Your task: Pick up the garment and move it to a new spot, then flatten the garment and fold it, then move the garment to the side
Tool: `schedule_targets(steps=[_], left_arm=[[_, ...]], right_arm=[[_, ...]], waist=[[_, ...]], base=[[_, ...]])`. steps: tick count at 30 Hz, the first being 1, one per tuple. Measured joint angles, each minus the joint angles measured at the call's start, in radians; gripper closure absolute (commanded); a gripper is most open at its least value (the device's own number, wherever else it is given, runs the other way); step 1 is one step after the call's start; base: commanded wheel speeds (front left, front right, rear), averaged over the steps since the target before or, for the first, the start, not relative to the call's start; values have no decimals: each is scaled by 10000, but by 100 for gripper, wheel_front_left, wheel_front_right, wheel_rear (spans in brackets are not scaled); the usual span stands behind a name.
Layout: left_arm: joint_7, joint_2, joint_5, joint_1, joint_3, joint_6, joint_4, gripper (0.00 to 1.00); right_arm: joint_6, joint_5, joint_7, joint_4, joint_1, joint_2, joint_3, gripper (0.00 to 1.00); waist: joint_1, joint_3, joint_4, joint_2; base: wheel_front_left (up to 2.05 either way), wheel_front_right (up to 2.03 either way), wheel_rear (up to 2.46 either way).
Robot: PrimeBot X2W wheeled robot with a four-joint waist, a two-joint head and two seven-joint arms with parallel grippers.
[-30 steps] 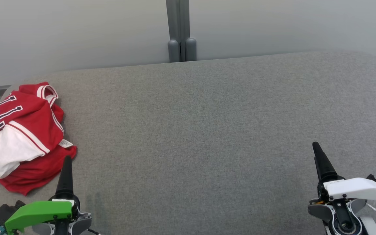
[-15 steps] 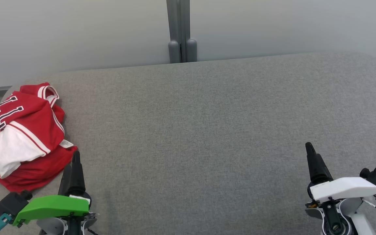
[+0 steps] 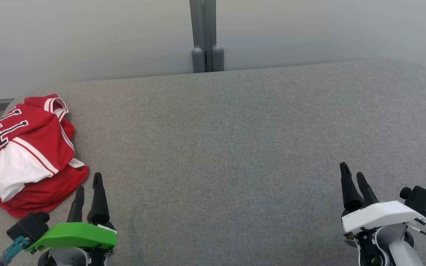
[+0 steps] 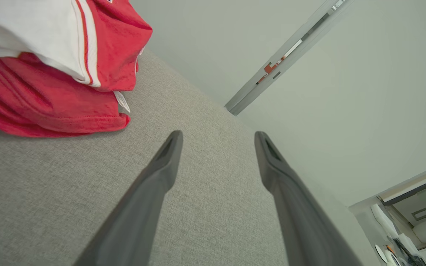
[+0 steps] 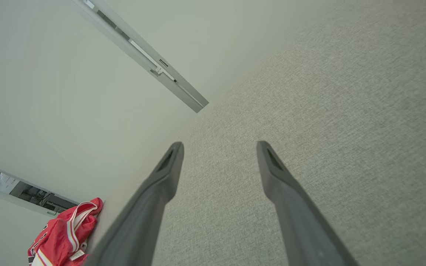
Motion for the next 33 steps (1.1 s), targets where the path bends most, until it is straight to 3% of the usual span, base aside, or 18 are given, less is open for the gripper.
schedule_targets(steps=[33], left_arm=[[-859,31,3835,87,-577,259,328,0]], right_arm=[[19,-4238,-623,104,-11,-23,165,0]], waist=[[0,-114,31,0]], base=[[0,0,0]])
